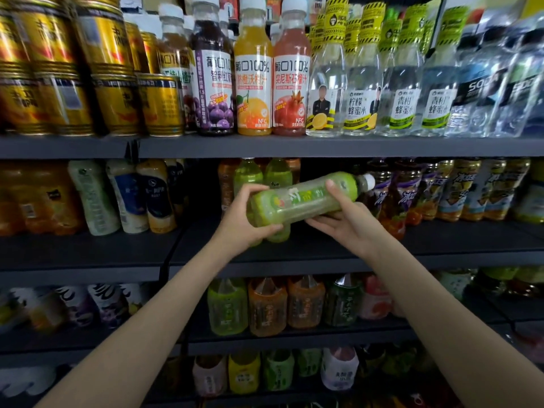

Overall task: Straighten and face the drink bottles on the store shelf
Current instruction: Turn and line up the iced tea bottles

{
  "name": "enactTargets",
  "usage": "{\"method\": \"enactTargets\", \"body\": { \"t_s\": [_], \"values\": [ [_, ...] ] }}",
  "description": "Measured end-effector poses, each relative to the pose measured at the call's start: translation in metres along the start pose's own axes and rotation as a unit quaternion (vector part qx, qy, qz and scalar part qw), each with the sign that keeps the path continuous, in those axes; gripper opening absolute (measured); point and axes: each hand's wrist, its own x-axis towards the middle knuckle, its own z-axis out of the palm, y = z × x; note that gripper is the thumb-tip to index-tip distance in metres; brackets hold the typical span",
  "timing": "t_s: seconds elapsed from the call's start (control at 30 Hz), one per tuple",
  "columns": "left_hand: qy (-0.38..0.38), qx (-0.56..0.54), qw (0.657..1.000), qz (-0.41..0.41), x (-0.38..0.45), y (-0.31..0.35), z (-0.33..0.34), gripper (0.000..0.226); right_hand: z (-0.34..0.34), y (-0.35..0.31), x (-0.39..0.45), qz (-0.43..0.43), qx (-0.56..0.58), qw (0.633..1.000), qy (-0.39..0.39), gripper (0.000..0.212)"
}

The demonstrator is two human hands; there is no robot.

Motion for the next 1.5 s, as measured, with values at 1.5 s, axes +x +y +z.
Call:
{"method": "enactTargets", "body": {
  "t_s": [1.5],
  "values": [
    [0.113,0.088,0.972,-0.186,0.044,-0.089,0.015,0.061,-0.051,0.059,0.110,-0.166,-0.530,0.810,0.188,0.051]
  ]
}}
